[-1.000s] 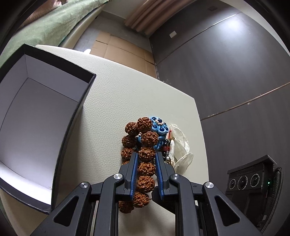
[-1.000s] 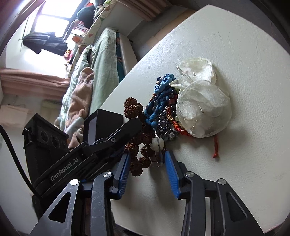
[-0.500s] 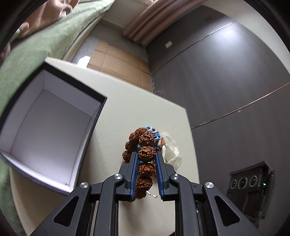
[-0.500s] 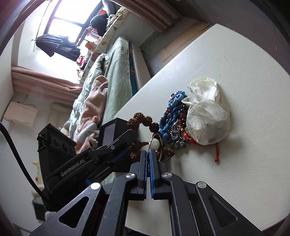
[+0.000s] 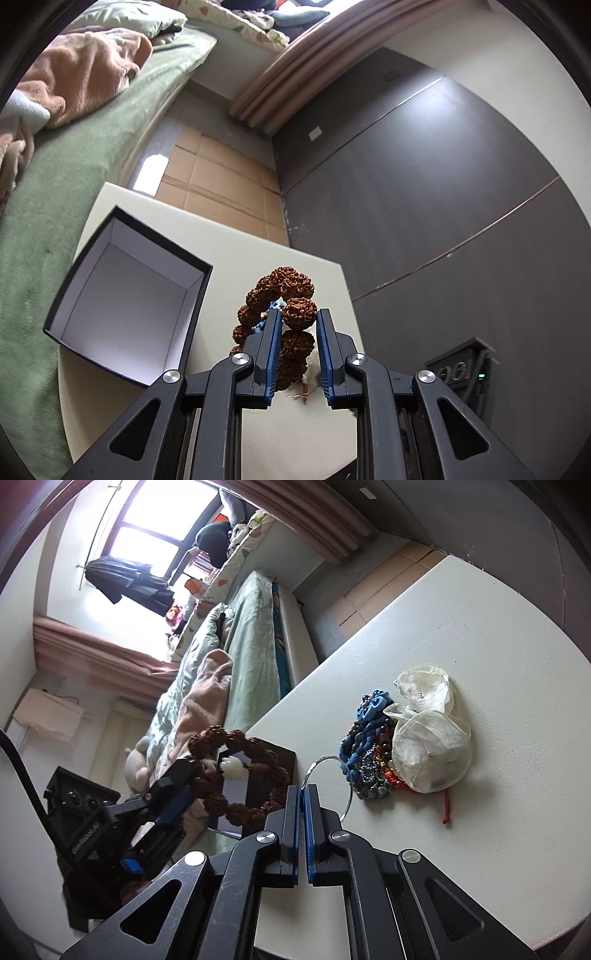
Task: Organize jewelry
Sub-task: 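Carry the brown bead bracelet with the left tool toward the black box, then lower the bracelet into the black box and open the left tool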
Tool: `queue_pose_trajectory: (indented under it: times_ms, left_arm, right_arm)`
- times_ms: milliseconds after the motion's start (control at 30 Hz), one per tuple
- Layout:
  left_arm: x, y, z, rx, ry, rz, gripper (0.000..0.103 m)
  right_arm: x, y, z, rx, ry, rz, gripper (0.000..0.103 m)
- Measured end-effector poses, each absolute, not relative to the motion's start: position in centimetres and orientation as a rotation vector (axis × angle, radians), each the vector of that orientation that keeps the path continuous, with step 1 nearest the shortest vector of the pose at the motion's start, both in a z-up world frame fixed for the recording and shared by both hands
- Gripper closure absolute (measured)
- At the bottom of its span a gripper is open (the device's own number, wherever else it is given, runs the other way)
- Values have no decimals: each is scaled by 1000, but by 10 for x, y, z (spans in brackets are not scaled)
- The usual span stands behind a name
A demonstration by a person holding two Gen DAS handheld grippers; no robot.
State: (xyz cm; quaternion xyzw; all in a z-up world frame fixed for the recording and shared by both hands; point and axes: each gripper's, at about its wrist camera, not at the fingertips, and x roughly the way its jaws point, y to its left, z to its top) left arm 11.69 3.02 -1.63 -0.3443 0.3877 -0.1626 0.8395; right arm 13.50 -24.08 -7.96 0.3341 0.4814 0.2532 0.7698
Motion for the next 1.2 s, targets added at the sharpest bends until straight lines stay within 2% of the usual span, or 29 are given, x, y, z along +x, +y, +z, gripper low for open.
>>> queue_pose_trajectory:
  times_ms: [367, 600, 733, 767, 800, 833, 867, 1200]
  left_arm:
    - [97, 78, 9, -739, 690, -245, 83]
    - [91, 103, 2, -750, 689, -178, 83]
    - [91, 107, -1, -749, 698, -152, 83]
    - [91, 107, -2, -743, 702, -143, 83]
    - [90, 108, -2, -740, 704, -139, 83]
    - [90, 107, -3, -737, 710, -131, 83]
    - [90, 107, -4, -737, 713, -128, 83]
    - [103, 97, -17, -701, 764, -78, 83]
  right_arm:
    - [144, -195, -74, 774, 996, 707, 99]
    - [149, -151, -72, 819, 968, 832, 99]
    - [153, -126, -78, 783, 1021, 845, 98]
    - [155, -120, -80, 757, 1049, 839, 97]
    - [156, -115, -83, 738, 1073, 834, 89]
    - [157, -114, -85, 736, 1082, 829, 72]
    - [156, -115, -87, 740, 1080, 816, 60]
    - [153, -148, -77, 792, 1028, 793, 59]
